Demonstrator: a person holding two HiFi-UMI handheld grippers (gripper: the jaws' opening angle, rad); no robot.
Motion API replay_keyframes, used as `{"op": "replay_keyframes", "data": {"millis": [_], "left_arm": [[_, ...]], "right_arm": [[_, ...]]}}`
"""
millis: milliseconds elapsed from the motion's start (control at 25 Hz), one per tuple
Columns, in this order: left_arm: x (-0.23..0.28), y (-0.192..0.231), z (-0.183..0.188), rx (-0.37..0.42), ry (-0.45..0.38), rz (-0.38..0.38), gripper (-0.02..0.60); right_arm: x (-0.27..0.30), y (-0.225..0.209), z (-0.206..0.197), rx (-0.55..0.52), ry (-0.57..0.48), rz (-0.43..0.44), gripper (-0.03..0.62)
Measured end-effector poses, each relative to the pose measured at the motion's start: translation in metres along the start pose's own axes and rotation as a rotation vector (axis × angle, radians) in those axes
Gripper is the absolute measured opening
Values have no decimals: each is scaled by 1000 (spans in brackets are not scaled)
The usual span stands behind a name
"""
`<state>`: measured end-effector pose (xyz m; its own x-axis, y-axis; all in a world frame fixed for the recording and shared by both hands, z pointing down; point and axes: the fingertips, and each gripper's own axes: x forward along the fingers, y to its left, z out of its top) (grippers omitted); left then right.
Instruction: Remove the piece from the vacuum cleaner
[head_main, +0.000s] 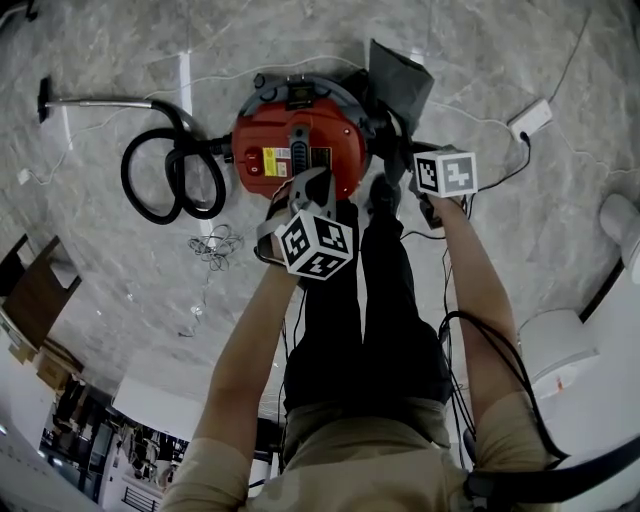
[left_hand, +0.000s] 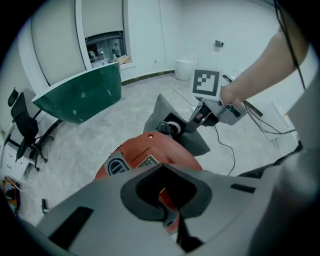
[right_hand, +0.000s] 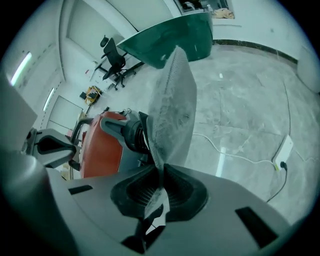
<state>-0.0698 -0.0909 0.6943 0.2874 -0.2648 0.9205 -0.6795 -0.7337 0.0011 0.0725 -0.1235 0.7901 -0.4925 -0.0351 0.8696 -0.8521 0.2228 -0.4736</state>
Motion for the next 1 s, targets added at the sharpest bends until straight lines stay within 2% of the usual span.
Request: {"op": "replay_keyframes", "data": {"millis": [80,160,360,560,640,840,920,1000], "left_arm": [[1,-2,-1,15,-3,-1,-4],[0,-3,-2,-11,-12,-12,-4],[1,-6,-2,-61,-9,-28,-3],[2,-6,0,-98,-5,-39,-4],[1,-6,1,-102,-8,-45,-4],[3,-5,1,-88,-15,-52,-3],[4,-7,2,-77,-18,-50,-4],[3,-7,1,-71,-20,-49,-3]], "right_arm": [[-1,-1,0,8,2,8,32],[-2,-3,0,-8,18,-1,32],[-3,2,2,-233,145,-87,31],[3,3,11,-184,184,-93,32],[3,2,11,-224,205,-111,31],[4,0,9,-340,174,-130,31],[4,-1,9,-331,142,-132,31],[4,-2,8,-248,103,-98,31]]}}
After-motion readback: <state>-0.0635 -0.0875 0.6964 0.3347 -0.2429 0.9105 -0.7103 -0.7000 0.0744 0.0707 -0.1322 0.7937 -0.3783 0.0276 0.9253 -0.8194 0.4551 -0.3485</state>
